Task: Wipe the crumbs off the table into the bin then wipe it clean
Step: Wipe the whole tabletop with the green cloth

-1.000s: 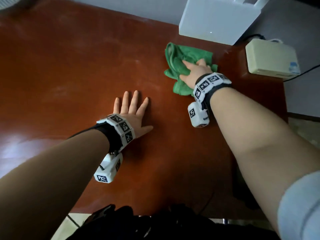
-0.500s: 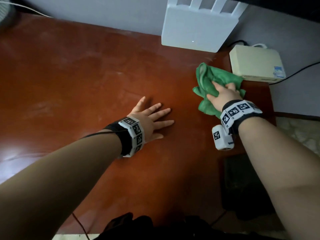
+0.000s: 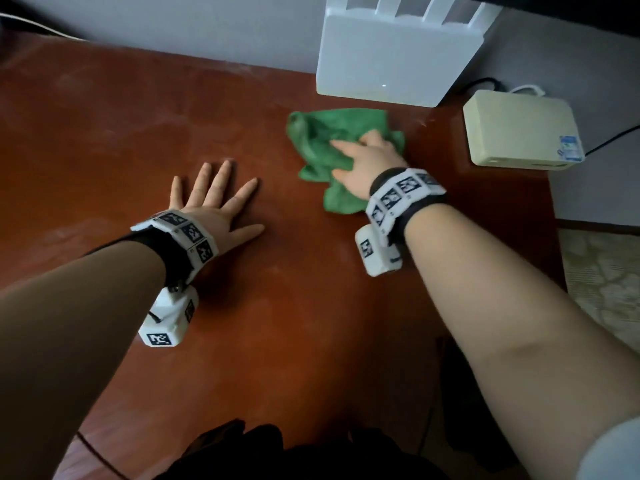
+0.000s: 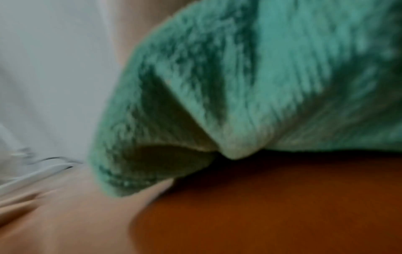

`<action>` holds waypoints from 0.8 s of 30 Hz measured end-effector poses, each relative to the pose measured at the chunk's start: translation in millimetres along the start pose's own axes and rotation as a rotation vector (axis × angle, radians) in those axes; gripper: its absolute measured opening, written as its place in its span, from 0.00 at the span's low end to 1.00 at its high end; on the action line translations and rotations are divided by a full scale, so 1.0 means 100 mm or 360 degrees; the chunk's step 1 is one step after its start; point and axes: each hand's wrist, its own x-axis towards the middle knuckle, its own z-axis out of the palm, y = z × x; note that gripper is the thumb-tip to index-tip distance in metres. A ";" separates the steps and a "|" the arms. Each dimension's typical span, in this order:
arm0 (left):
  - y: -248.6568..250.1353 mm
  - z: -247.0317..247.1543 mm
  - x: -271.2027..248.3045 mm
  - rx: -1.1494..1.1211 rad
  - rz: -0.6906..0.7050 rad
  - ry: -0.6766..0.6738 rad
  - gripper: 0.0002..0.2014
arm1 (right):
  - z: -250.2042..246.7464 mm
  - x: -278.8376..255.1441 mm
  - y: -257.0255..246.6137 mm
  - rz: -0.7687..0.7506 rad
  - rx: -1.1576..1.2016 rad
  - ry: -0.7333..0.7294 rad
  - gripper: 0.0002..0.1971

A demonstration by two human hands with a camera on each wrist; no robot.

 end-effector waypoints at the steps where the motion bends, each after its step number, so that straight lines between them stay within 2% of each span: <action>1: 0.00 0.00 0.00 0.0000 0.0001 -0.0009 0.37 | -0.08 0.06 0.18 0.0144 0.0038 0.0046 0.26; 4: -0.03 -0.02 0.01 0.0004 0.0004 -0.0056 0.37 | -0.29 0.11 0.67 0.0489 0.0024 0.0079 0.27; 7: -0.04 -0.03 0.01 0.0002 0.0015 -0.0073 0.38 | -0.33 0.13 0.76 0.0503 -0.0010 0.0051 0.28; 9: -0.04 -0.02 0.01 0.0002 0.0017 -0.0081 0.38 | -0.27 0.15 0.60 0.0445 -0.0033 0.0068 0.28; 14: -0.02 -0.04 0.01 0.0002 0.0006 -0.0115 0.38 | -0.01 0.09 -0.05 -0.0053 -0.0119 -0.0051 0.28; 16: -0.01 -0.06 0.01 -0.0002 0.0002 -0.0115 0.38 | 0.00 0.10 -0.06 -0.0079 -0.0095 -0.0077 0.28; 18: 0.00 -0.06 0.00 0.0005 0.0002 -0.0120 0.38 | -0.07 0.10 0.14 0.0053 -0.0055 -0.0024 0.28; 21: -0.01 -0.06 0.00 0.0001 0.0008 -0.0113 0.38 | -0.20 0.05 0.48 0.0386 -0.0018 0.0093 0.26; 24: -0.01 -0.05 0.00 -0.0004 0.0019 -0.0101 0.38 | -0.29 0.05 0.62 0.0581 -0.0028 0.0073 0.25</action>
